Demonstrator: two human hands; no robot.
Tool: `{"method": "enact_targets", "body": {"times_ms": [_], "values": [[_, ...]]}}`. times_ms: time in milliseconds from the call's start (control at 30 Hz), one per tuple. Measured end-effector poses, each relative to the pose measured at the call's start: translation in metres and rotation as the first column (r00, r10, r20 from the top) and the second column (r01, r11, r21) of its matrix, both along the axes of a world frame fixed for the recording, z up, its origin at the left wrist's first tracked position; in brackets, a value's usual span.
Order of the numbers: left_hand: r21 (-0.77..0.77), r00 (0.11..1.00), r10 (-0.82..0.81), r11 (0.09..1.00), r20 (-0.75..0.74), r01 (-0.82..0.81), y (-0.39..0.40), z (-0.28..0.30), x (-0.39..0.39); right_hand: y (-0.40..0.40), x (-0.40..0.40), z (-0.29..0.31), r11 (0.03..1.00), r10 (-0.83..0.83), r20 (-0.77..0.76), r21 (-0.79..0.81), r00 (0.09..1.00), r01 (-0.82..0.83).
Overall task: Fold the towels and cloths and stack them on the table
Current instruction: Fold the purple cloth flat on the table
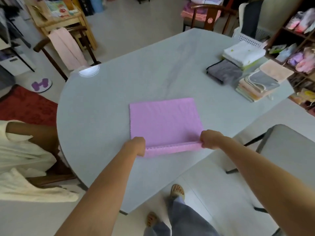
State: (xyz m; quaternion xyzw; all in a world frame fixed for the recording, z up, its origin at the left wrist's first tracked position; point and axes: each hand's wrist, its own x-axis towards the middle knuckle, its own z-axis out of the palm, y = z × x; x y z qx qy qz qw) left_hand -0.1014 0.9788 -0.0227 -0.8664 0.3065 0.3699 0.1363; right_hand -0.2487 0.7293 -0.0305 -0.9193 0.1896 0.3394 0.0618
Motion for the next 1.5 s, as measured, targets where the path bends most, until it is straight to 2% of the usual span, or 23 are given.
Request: {"method": "enact_targets", "body": {"times_ms": [100,167,233,367,500,633,800,967,1100,1200,1300,1400,1500], "values": [[0.135,0.99,-0.013,0.99,-0.142,0.032,0.009,0.009,-0.017,0.012,-0.016,0.004,0.996,0.039,-0.18,0.086,0.983,-0.024],[0.163,0.978,0.008,0.986,-0.207,0.027,0.015,0.01,-0.02,0.017,-0.022,0.005,0.995,0.026,-0.226,0.098,0.974,-0.004],[0.101,0.968,0.066,0.994,-0.243,-0.042,0.019,0.006,-0.016,0.018,-0.024,0.007,0.999,0.0,-0.162,0.045,0.987,0.007],[-0.138,0.959,0.139,0.974,-0.246,-0.177,0.022,0.007,-0.002,0.02,-0.018,0.015,0.986,-0.131,0.091,-0.092,0.987,0.139],[-0.262,0.986,0.138,0.952,-0.089,-0.157,0.012,0.014,0.012,0.013,-0.002,0.012,0.973,-0.192,0.209,-0.089,0.959,0.214],[-0.293,0.985,0.17,0.943,0.021,-0.157,-0.003,0.007,0.044,-0.001,0.027,0.004,0.968,-0.236,0.209,-0.038,0.949,0.249],[-0.254,0.969,0.182,0.958,0.168,-0.136,-0.039,-0.007,0.087,-0.035,0.079,-0.012,0.961,-0.275,0.186,0.015,0.943,0.277],[-0.144,0.952,0.22,0.971,0.212,-0.192,-0.067,-0.025,0.117,-0.058,0.125,-0.035,0.956,-0.283,0.14,0.116,0.949,0.268],[-0.077,0.963,0.191,0.981,0.189,-0.179,-0.082,-0.04,0.123,-0.071,0.138,-0.051,0.973,-0.205,0.128,0.132,0.97,0.188],[-0.08,0.976,0.079,0.995,0.202,-0.064,-0.093,-0.051,0.12,-0.07,0.135,-0.06,0.996,-0.073,0.222,0.074,0.972,0.058],[-0.166,0.968,0.003,0.985,0.251,0.04,-0.112,-0.053,0.119,-0.077,0.135,-0.063,0.998,0.057,0.336,-0.027,0.94,-0.051],[-0.207,0.969,0.053,0.978,0.242,-0.002,-0.119,-0.059,0.119,-0.08,0.138,-0.065,0.995,0.099,0.37,-0.056,0.924,-0.085],[-0.17,0.95,0.095,0.984,0.296,-0.045,-0.116,-0.062,0.117,-0.08,0.139,-0.07,0.997,0.065,0.384,-0.051,0.921,-0.049]]}}
